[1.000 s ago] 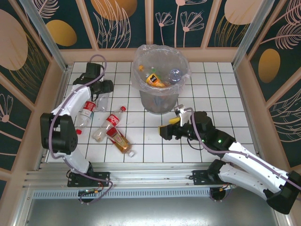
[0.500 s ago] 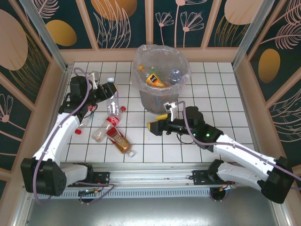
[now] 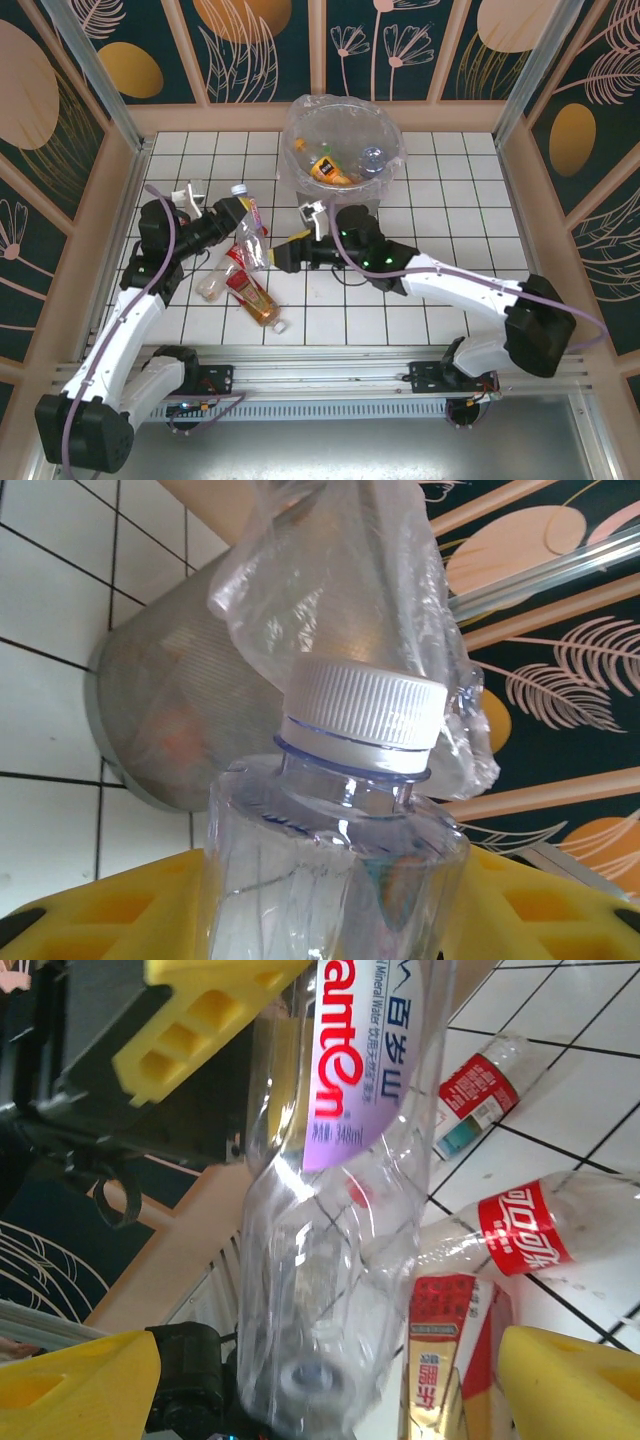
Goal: Put the plastic bottles in the bin
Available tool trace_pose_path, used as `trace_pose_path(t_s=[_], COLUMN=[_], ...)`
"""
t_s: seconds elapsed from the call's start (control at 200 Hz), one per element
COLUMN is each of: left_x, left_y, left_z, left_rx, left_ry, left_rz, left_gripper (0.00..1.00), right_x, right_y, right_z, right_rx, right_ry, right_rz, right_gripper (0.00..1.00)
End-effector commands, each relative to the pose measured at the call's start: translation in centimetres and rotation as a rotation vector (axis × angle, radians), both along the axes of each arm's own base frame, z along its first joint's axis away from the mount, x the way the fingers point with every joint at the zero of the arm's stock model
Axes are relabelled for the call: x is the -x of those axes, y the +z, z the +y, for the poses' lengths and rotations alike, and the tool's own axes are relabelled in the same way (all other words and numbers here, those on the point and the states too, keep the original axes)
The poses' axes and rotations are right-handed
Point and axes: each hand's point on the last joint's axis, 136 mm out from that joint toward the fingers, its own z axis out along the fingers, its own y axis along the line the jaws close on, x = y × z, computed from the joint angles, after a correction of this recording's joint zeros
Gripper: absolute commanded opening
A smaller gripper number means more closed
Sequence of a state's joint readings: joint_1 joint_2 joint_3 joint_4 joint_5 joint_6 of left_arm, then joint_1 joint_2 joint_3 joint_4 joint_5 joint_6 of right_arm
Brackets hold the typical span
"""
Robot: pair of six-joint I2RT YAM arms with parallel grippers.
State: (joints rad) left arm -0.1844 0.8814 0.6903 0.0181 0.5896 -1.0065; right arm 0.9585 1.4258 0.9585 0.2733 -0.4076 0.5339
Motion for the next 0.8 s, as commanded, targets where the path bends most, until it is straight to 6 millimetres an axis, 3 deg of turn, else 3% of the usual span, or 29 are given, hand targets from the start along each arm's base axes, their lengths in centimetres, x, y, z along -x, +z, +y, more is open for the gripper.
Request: trace_pose_path(t_s=[0.0, 0.175, 0.41, 0.646, 0.741, 0.796], left_x=[0.4, 0.7, 0.5, 0.7, 0.9, 1.2], left_y=[1.8, 1.4, 1.7, 2.2, 3.6, 5.1], left_z=[-0.3, -1.1, -1.3, -1.4, -1.3, -1.2], left_rx=[0.082, 0.128, 0.133, 0.120, 0.107, 0.105], left_ry=[0.011, 0.000, -0.004, -0.016, -0.015, -0.019], left_rz=[-0.041, -0.030, -0.033, -0.045, -0.094, -0.141], left_gripper=[0.56, 0.56, 0.56, 0.62, 0.68, 0.78], right_x=[0.4, 0.5, 0.4, 0.2, 0.0, -0.1], right_y=[2.6, 1.7, 0.8, 1.1, 1.6, 2.2], right_z=[2.0, 3.7, 4.5, 3.8, 2.8, 1.9], right_rx=[-0.079, -0.064, -0.044, -0.025, -0.019, -0.027], right_ry=[0.053, 0.081, 0.087, 0.058, 0.030, 0.017], right_rz=[-0.029, -0.012, 0.005, -0.015, -0.031, -0.038], right_gripper=[0.89, 0.86, 0.73, 0.56, 0.52, 0.50])
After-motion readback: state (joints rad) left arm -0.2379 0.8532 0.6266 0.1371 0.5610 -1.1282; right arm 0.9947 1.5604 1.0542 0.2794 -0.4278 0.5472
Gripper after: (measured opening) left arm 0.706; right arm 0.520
